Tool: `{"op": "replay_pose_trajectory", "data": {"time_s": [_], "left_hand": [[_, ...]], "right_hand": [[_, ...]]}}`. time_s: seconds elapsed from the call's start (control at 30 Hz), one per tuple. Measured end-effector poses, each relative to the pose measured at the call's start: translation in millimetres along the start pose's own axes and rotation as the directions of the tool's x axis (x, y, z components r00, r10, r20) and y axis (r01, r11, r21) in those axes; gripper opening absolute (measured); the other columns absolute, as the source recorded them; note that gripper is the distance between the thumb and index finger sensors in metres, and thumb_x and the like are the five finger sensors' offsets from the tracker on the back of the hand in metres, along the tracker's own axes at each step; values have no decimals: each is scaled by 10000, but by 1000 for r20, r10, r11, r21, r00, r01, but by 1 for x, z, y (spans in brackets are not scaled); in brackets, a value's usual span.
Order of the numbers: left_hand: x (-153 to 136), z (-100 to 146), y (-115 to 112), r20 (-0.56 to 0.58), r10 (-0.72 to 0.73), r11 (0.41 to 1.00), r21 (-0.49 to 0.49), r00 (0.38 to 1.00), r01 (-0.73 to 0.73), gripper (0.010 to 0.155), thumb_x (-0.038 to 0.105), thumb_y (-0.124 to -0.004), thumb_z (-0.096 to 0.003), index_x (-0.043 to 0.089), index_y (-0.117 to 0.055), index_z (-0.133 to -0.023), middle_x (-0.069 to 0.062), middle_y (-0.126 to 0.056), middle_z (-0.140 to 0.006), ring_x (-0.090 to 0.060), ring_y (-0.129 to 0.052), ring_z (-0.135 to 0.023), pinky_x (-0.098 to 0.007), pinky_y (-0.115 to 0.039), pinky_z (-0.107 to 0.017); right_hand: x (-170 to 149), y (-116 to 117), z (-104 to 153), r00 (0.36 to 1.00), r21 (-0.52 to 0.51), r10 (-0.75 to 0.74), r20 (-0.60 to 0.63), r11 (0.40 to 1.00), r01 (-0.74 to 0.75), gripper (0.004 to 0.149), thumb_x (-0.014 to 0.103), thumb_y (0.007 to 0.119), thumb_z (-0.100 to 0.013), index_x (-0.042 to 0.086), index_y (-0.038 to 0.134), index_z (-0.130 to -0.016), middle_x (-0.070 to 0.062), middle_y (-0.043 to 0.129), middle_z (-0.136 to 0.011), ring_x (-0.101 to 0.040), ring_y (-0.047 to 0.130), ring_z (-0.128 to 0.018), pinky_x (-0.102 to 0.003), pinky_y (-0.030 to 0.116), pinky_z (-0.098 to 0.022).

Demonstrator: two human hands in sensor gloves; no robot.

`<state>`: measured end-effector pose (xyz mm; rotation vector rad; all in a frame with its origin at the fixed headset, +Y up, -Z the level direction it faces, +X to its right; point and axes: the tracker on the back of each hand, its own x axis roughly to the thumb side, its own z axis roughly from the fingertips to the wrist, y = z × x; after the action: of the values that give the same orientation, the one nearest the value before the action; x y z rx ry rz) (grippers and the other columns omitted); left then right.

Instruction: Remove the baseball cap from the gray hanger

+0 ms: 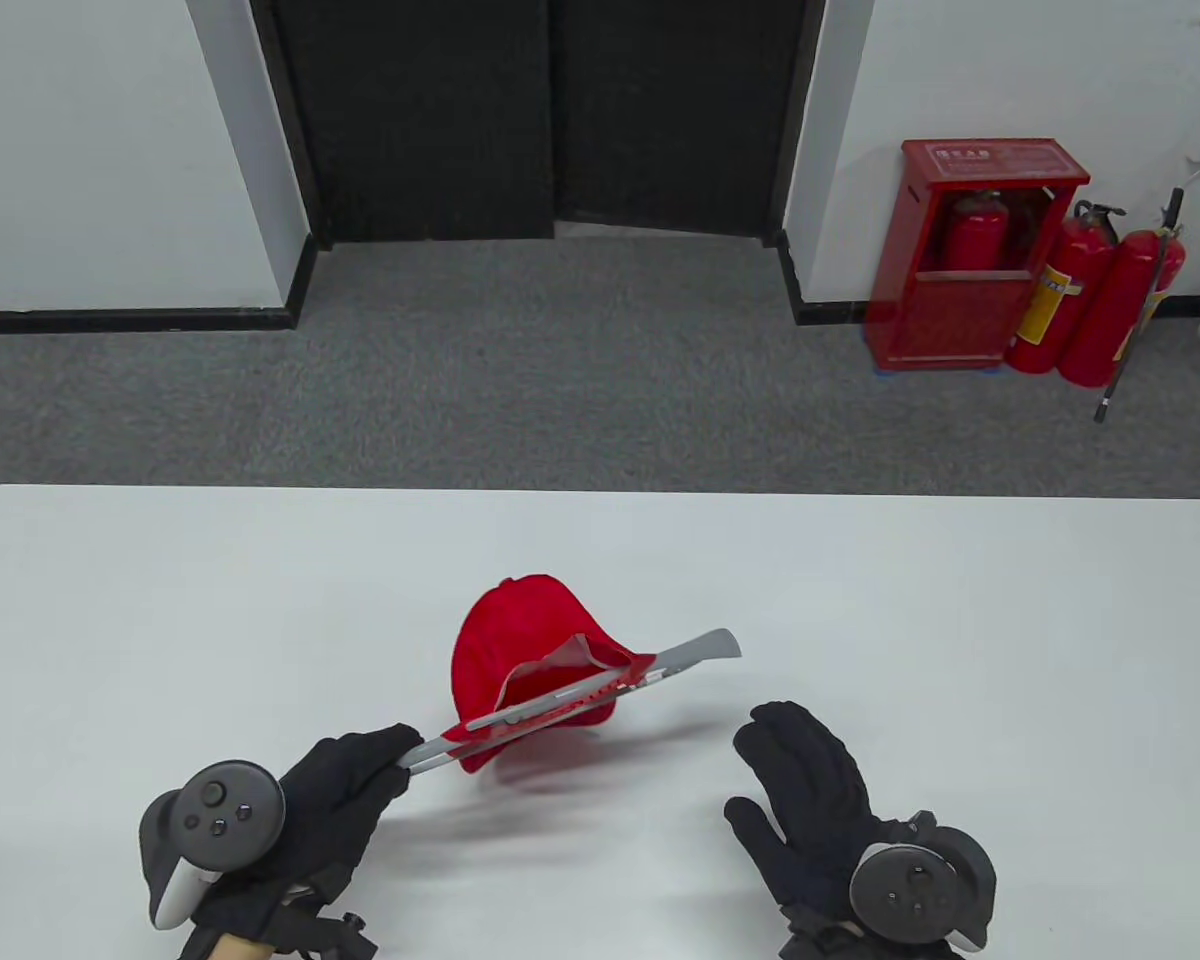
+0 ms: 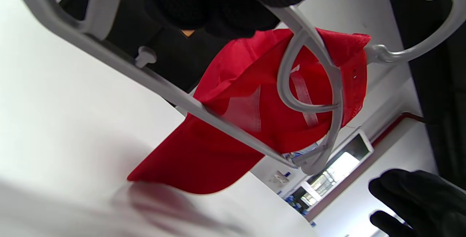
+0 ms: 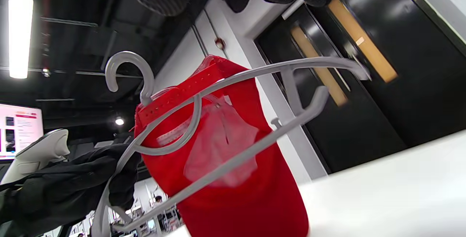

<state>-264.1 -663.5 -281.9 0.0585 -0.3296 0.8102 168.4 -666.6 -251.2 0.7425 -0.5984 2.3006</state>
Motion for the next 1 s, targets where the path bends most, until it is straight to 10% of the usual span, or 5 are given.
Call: {"op": "replay_pose_trajectory", "data": {"time_s": [1.0], "left_hand": [[40,7,-28,180,-104,990,-77,978,120,445,367,-741,-566,385,-805,-1006,6,-980,-846,-287,-895,-729,-618,-593,-735]], "right_hand": [[35,-3,-1,989,-128,-27,148,991,46,392,305,684,-555,144,762,-903,-191,724,-1027,-447,754,-930,-839,470,-616]]}}
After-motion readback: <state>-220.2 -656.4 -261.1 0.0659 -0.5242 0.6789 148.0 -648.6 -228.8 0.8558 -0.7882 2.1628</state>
